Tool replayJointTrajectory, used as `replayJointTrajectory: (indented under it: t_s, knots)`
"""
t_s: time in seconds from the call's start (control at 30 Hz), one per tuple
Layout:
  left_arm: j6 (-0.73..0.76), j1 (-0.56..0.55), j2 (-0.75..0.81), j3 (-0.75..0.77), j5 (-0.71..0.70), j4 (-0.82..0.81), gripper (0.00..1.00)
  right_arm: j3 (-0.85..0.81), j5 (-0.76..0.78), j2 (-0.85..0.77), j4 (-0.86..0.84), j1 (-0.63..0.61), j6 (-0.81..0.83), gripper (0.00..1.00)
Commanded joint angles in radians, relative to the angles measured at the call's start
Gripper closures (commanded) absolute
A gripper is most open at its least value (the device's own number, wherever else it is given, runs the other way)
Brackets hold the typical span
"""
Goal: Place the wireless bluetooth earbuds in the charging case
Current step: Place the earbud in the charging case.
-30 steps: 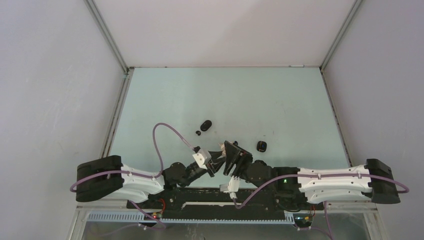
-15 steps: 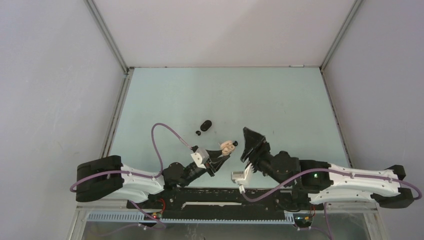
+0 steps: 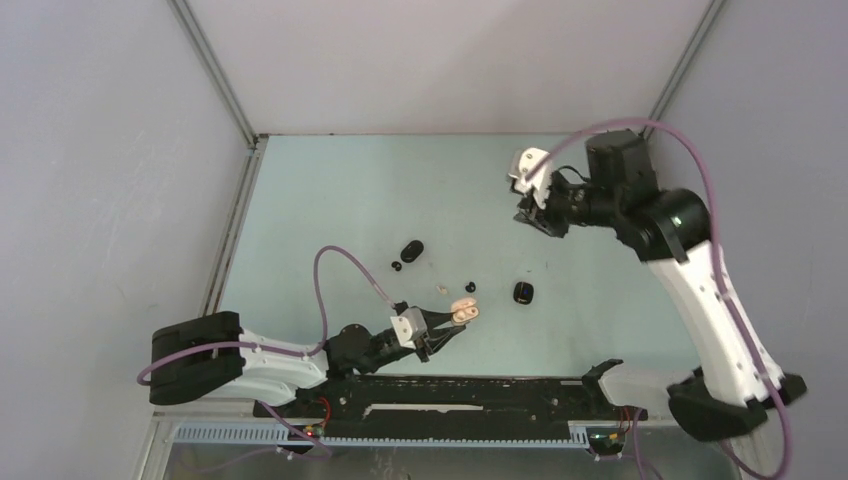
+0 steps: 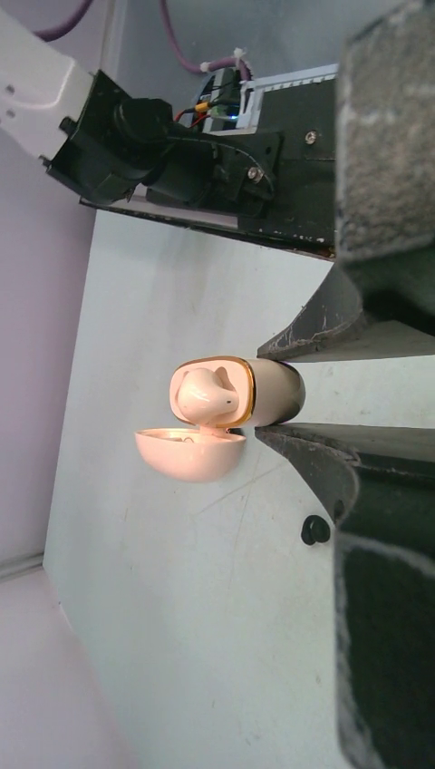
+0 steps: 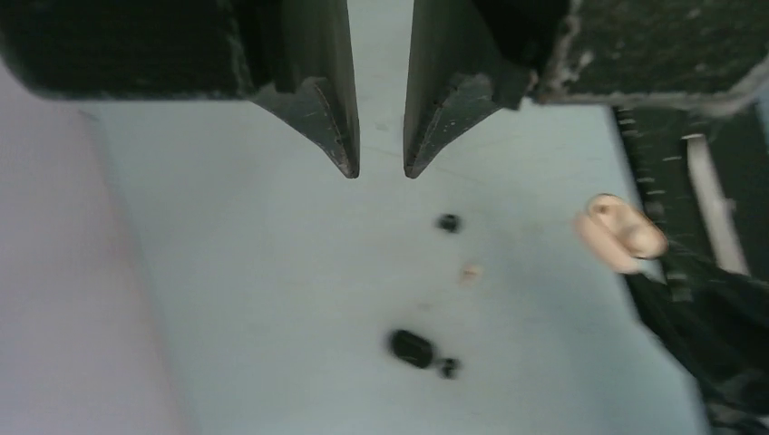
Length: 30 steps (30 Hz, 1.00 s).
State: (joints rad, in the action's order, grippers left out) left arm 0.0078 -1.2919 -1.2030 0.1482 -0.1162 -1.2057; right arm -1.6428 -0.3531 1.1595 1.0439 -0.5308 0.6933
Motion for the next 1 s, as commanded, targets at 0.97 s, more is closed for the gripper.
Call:
replayJointTrajectory:
  t_s: [0.97]
  knots:
    - [0.000, -0.003, -0.028, 0.159, 0.108, 0.084, 1.00, 0.200, -0.273, 0.076, 0.285, -0.324, 0.234, 0.59]
